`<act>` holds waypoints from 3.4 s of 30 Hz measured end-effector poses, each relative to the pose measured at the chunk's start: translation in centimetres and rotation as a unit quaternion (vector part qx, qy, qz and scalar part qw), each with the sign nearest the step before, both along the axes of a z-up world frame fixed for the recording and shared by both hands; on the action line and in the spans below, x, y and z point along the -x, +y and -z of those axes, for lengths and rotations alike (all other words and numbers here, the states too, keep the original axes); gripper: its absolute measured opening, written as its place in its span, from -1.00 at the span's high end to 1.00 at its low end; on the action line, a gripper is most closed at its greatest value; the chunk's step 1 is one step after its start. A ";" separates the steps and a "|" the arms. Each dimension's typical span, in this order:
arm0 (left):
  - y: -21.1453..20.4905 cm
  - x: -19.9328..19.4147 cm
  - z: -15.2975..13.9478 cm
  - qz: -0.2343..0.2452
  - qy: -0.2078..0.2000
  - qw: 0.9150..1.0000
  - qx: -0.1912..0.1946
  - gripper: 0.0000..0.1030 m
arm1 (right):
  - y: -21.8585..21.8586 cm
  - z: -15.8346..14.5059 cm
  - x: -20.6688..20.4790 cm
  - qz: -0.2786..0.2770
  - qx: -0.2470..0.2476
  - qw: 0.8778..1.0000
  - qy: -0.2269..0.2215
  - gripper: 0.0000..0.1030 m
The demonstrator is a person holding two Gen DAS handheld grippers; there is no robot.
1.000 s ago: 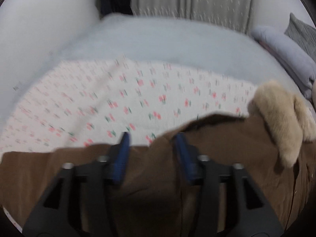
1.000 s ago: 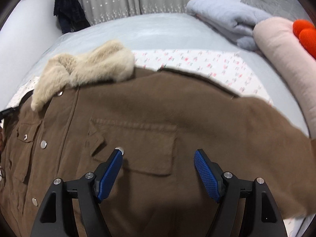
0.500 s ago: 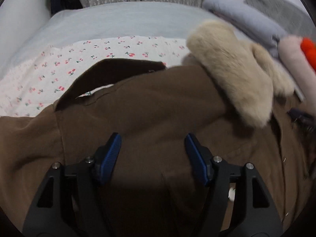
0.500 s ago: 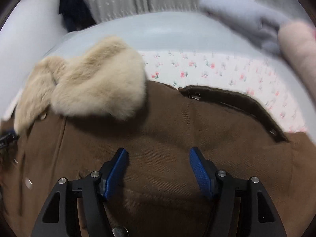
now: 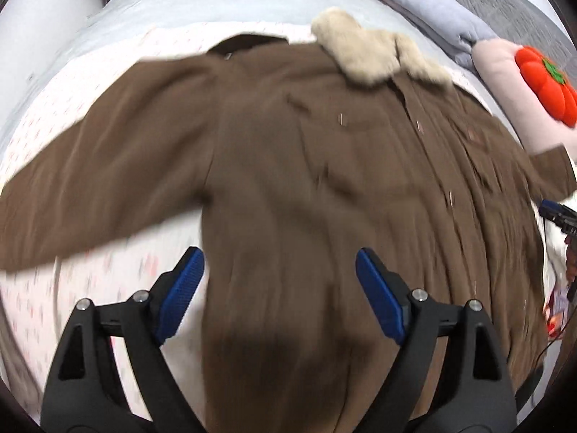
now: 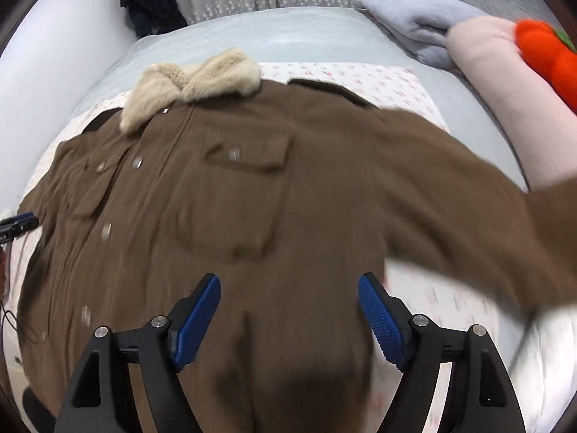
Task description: Fold large clothes
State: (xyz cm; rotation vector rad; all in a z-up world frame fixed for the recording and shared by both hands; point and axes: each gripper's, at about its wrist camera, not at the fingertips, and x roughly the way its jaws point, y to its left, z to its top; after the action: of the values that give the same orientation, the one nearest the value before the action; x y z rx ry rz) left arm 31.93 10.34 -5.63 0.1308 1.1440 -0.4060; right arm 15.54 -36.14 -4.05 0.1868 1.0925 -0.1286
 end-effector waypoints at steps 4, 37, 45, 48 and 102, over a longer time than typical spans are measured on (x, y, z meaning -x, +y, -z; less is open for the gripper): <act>4.0 4.8 0.5 -0.021 0.020 1.000 0.010 -0.67 | -1.2 0.8 6.0 0.023 -0.035 0.999 0.003 -0.58; 13.8 23.5 5.5 -0.113 0.124 0.969 0.184 0.75 | -0.7 5.3 24.9 0.075 -0.177 0.981 0.035 0.82; 12.6 24.8 2.3 -0.121 0.040 0.991 0.046 0.21 | 1.0 3.9 25.2 0.102 -0.016 0.992 0.065 0.22; 11.7 24.7 -0.4 -0.137 -0.024 0.990 0.008 -0.14 | 2.5 0.5 24.9 0.089 0.000 0.996 0.016 0.05; -12.8 6.5 0.5 -0.001 -0.091 0.991 0.097 -0.96 | -23.8 -3.7 8.3 0.336 0.037 0.936 -0.097 -0.58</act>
State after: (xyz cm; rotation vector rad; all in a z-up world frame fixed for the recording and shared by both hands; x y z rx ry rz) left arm 25.41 -2.46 -6.09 -0.0038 0.9208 -0.4906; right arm 7.29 -59.97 -0.33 0.4920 0.7877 -0.7500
